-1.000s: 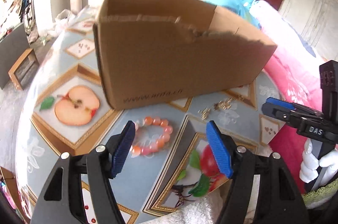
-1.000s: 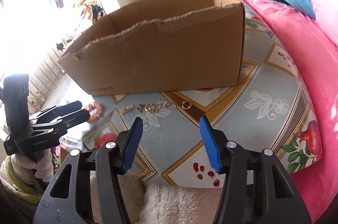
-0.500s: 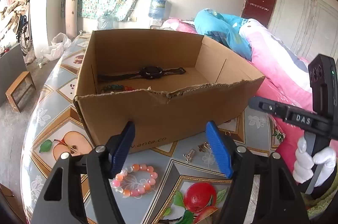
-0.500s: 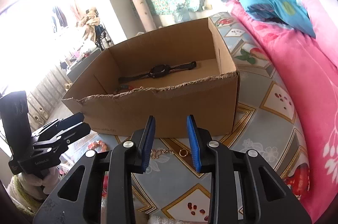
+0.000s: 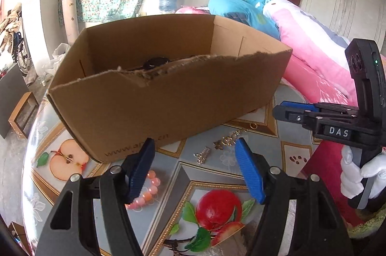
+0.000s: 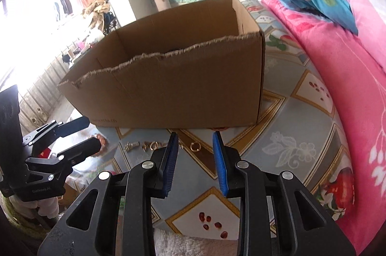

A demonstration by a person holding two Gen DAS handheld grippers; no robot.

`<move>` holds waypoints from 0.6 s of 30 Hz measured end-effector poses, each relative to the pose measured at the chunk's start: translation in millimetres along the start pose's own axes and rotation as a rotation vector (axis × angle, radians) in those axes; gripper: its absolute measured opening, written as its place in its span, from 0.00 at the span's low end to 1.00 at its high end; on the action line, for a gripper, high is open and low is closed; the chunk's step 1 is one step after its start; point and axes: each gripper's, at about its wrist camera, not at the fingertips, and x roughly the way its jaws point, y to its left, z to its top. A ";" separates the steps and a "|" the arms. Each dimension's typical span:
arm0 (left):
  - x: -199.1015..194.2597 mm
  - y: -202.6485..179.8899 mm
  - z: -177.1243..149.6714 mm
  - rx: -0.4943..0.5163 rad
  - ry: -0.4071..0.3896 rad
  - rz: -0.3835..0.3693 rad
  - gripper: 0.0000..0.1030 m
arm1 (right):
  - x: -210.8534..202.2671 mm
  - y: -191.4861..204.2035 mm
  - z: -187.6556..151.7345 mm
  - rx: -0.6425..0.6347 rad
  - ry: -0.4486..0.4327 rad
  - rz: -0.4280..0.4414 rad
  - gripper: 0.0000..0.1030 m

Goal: Organize jewelry

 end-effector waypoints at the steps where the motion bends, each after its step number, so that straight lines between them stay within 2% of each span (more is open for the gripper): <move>1: 2.7 -2.6 -0.9 0.004 0.007 -0.005 0.63 | 1.4 0.9 -1.8 -0.011 0.005 -0.008 0.27; 6: 13.2 -17.3 -5.7 0.026 0.038 -0.023 0.57 | 14.0 5.8 0.1 -0.073 0.016 -0.030 0.27; 9: 16.9 -22.9 -8.2 0.045 0.047 -0.018 0.52 | 22.3 8.5 0.4 -0.107 0.027 -0.039 0.23; 18: 34.1 -28.5 -6.7 0.108 0.088 0.033 0.26 | 23.8 6.8 -2.0 -0.091 0.040 -0.026 0.23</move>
